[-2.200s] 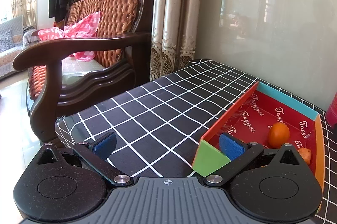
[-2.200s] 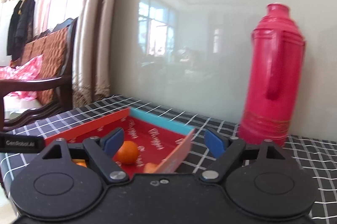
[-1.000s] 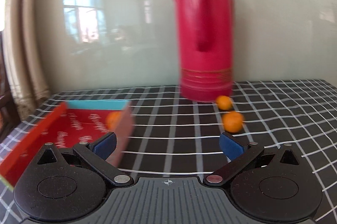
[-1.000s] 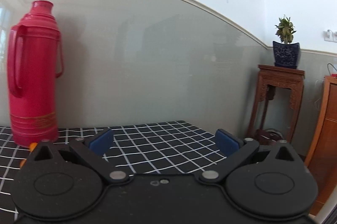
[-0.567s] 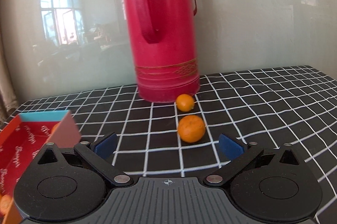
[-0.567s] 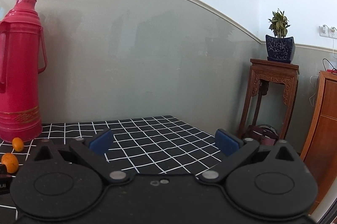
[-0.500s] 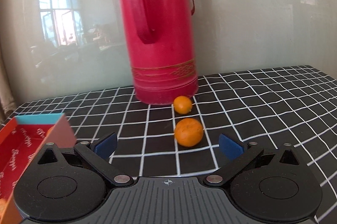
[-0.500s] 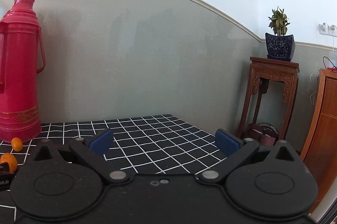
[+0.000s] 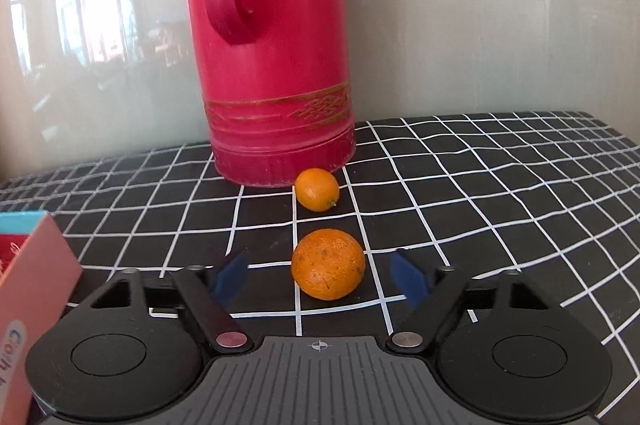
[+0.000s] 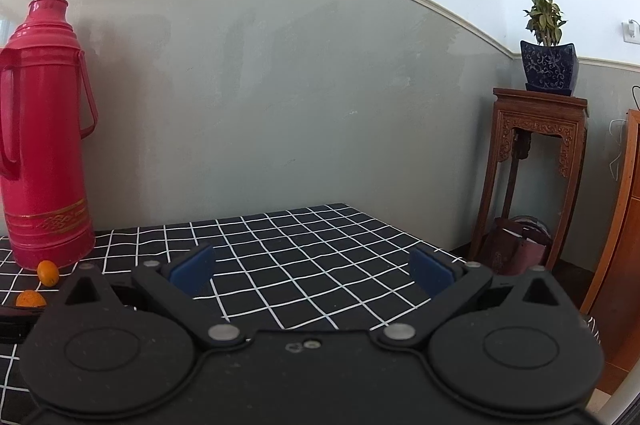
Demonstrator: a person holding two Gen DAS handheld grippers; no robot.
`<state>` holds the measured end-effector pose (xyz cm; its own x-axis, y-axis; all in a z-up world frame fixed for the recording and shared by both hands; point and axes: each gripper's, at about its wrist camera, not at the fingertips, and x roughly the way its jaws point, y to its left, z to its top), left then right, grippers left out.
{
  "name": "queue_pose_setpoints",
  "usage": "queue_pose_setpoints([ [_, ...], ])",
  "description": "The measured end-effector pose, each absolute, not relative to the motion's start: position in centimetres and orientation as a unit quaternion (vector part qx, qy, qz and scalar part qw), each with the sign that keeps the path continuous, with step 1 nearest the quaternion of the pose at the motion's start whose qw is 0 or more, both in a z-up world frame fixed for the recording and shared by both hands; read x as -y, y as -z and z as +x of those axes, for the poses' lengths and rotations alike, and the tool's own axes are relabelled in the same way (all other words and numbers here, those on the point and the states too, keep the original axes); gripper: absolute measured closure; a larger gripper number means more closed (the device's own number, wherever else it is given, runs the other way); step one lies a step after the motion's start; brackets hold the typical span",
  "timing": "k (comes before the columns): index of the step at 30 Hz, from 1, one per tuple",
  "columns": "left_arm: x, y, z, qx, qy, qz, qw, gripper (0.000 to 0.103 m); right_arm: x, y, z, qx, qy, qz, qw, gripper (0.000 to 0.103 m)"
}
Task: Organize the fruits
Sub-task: 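Move the left tool to the next mandarin and grasp it, then carry the mandarin with the left tool into the box and release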
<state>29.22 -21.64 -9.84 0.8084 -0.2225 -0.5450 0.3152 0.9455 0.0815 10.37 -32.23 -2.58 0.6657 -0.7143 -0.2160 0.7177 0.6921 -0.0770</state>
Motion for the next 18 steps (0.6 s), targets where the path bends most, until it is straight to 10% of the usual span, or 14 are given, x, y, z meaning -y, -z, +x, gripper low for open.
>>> queue_pose_setpoints([
  [4,21.6,10.1,29.5,-0.288,0.146,0.081,0.943,0.057,32.1,2.6,10.4,-0.117,0.39,0.009,0.913,0.006],
  [18,21.5,9.7,28.3,-0.281,0.141,0.082,0.946,0.063,31.8,2.4,10.3,-0.112,0.392,0.007,0.913,0.006],
])
